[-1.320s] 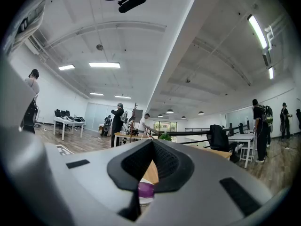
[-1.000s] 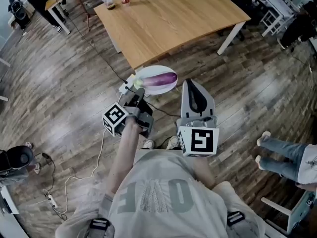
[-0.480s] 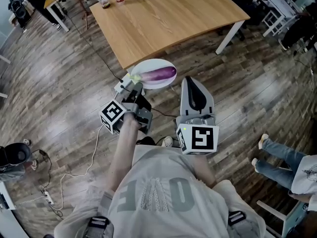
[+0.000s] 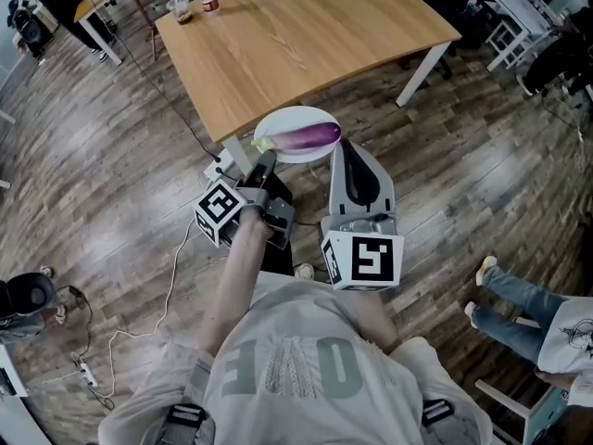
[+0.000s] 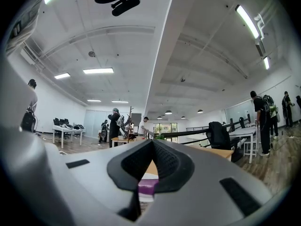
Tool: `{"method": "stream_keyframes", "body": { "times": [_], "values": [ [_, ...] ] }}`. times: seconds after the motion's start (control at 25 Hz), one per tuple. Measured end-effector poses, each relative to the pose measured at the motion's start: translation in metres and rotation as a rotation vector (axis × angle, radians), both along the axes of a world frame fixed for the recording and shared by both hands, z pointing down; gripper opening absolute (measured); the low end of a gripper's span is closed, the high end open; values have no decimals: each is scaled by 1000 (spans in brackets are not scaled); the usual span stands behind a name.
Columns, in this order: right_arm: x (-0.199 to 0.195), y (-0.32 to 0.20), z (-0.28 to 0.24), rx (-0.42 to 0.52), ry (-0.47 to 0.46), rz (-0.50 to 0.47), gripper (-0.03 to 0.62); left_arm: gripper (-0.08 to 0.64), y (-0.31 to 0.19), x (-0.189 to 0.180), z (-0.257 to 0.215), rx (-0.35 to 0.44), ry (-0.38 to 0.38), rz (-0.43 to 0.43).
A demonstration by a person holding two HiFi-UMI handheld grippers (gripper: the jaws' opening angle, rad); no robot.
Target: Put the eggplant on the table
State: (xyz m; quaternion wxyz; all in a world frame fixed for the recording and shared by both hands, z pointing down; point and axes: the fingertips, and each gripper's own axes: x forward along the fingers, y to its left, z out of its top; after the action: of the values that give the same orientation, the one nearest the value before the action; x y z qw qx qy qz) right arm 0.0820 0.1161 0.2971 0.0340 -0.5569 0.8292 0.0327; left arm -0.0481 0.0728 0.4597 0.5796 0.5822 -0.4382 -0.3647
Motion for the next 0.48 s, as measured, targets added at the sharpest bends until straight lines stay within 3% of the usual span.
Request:
{"method": "stream_keyframes", "body": {
  "times": [0.48],
  "values": [
    [-3,-129,16,-43,33,26,17,20,-141,-22,-1,24,-41,-9]
  ]
}}
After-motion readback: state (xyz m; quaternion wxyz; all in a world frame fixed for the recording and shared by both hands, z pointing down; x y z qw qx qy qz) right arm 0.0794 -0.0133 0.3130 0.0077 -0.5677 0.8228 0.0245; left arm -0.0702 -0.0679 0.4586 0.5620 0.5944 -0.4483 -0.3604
